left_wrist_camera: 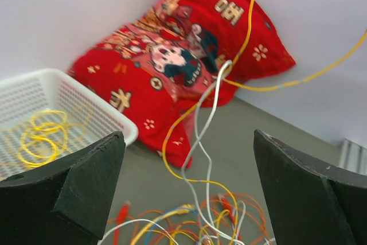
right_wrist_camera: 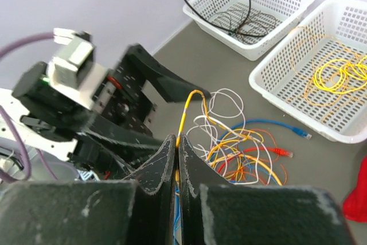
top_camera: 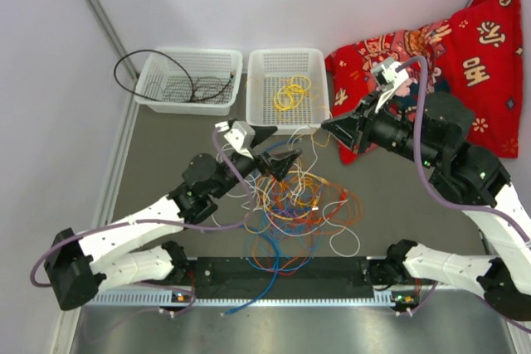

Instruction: Untangle the cables

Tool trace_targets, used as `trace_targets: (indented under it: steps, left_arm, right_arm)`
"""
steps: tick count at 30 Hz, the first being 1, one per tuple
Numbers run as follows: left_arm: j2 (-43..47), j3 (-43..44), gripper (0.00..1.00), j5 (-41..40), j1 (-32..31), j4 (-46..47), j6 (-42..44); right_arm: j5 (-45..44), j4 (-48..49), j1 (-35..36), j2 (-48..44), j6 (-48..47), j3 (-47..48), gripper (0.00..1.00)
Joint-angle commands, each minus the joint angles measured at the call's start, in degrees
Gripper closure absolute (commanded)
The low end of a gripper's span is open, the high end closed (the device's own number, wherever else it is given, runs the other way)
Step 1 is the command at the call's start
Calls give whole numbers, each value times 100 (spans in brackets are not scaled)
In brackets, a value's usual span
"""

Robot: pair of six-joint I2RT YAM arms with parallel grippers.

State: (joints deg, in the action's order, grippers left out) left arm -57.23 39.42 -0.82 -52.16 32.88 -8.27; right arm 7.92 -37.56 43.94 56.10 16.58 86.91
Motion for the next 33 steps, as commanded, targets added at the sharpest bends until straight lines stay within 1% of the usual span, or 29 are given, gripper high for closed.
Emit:
trace_targets:
  steps: [1, 2, 4, 5, 8, 10, 13, 15, 16, 17, 18, 19, 20, 21, 22, 24, 25, 27, 28, 29, 31, 33]
  left_arm:
    - [-261, 136, 4, 662, -5, 385, -306]
    - [-367, 136, 7, 662, -5, 403, -298]
    - [-472, 171, 17, 618, -5, 447, -211]
    - [-586, 189, 32, 575, -5, 456, -192]
    - [-701, 102, 63, -170, 4, 771, -122]
    - [-693, -83, 100, -733, 22, 1052, -139]
    - [-561, -127, 100, -1138, 74, 957, -288]
    - [-438, -154, 100, -1393, 83, 659, -350]
    - [-394, -76, 100, -1769, 92, 432, -498]
    - [-385, 12, 100, -2034, 110, -371, -639]
    - [-420, 144, 100, -2254, 197, -884, -832]
    - [-490, 476, 100, -2413, 267, -1568, -1399]
    - [-630, 609, 100, -2606, 355, -2123, -1718]
    - [-675, 680, 100, -2625, 504, -2955, -1991]
    - [-701, 612, 100, -2651, 549, -3224, -2499]
    - [-658, 427, 100, -2678, 637, -3891, -2994]
    - [-632, 183, 100, -2704, 637, -4034, -3379]
    - [-465, -73, 100, -2835, 637, -4350, -3776]
    - [-395, -353, 100, -2853, 637, -4595, -4126]
    - [-255, -478, 100, -2888, 637, -4720, -4286]
    - [-131, -793, 100, -2950, 646, -5105, -4716]
    - [27, -944, 100, -2933, 646, -5326, -4955]
  right_arm:
    - [139, 240, -26, -28, 74, 291, 100]
    - [157, 240, -26, -20, 100, 274, 100]
    - [183, 232, -26, -28, 117, 265, 100]
    - [192, 232, -26, -29, 126, 256, 100]
    - [183, 205, -35, -55, 109, 256, 100]
    - [87, 162, -26, -55, 74, 256, 100]
    - [-10, 82, -35, -99, 30, 282, 100]
    - [-80, 56, -35, -116, 21, 282, 100]
    - [-106, 47, -26, -125, 21, 291, 100]
    - [-142, 47, -35, -134, -23, 343, 100]
    - [-272, 56, -35, -143, -49, 387, 100]
    - [-387, 82, -26, -143, -84, 466, 100]
    - [-492, 108, -35, -160, -198, 650, 100]
    - [-763, 152, -35, -169, -268, 764, 100]
    - [-931, 274, -35, -169, -339, 887, 100]
    - [-1274, 433, -35, -143, -558, 1265, 100]
    - [-1345, 530, -26, -108, -611, 1397, 100]
    - [-1495, 592, -26, 49, -778, 1880, 100]
    - [-1522, 601, -26, 129, -805, 2038, 100]
    - [-1557, 662, -35, 191, -892, 2336, 100]
    - [-1636, 750, -35, 383, -963, 2593, 100]
    - [-1750, 960, -26, 507, -1051, 2839, 100]
